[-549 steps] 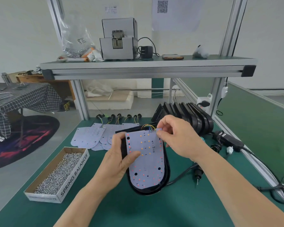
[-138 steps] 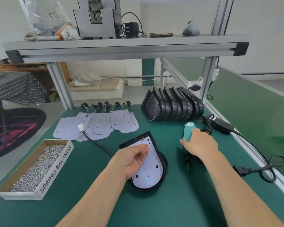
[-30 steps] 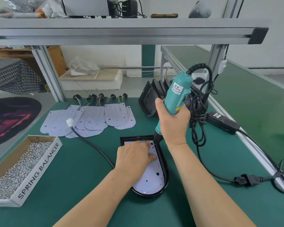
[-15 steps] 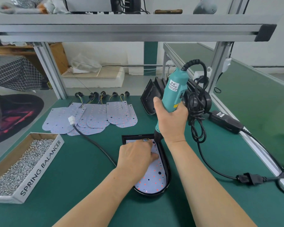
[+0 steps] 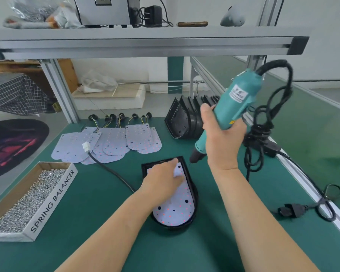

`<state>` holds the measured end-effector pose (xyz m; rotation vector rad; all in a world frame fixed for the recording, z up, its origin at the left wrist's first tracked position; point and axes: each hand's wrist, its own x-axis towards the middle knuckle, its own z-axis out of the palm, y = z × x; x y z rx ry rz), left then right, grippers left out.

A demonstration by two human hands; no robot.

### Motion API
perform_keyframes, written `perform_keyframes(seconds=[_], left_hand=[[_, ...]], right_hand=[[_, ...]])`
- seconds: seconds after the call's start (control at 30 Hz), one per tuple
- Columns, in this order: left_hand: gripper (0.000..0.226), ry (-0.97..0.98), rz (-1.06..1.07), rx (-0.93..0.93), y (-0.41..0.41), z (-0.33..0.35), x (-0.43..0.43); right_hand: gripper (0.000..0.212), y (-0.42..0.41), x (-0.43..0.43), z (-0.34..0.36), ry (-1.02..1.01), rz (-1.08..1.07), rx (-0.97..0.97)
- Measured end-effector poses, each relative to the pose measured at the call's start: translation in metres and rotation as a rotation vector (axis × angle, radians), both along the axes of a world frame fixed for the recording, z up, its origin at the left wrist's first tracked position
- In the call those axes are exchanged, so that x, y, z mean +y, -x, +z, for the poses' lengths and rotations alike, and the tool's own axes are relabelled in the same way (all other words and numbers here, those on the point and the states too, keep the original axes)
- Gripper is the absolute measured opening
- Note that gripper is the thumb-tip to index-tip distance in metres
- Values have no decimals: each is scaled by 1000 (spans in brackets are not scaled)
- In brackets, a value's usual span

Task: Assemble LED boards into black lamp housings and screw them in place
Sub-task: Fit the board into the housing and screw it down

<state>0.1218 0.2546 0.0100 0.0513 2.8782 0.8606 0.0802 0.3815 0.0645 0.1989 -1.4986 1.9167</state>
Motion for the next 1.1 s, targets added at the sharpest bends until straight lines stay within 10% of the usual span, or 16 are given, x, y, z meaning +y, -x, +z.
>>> perform_keyframes(seconds=[0.1,0.17,0.73,0.97,1.1], left_hand=[[30,-809,156,-263,-11,15,-14],[29,-1005,190,-331,-18,20,-21],[15,-1048,289,-146,-45,-2,-33],[23,-921,135,-294,-49,0,-37],[18,-1183,87,-549,-49,6,-36]], right_hand=[[24,-15,7,5,187,-6,-10],[24,-23,9,5,296,-4,-43],[32,-60,-5,6,421,55,-113],[35,-62,9,5,448,24,-60],[35,-63,15,4,475,8,-72]])
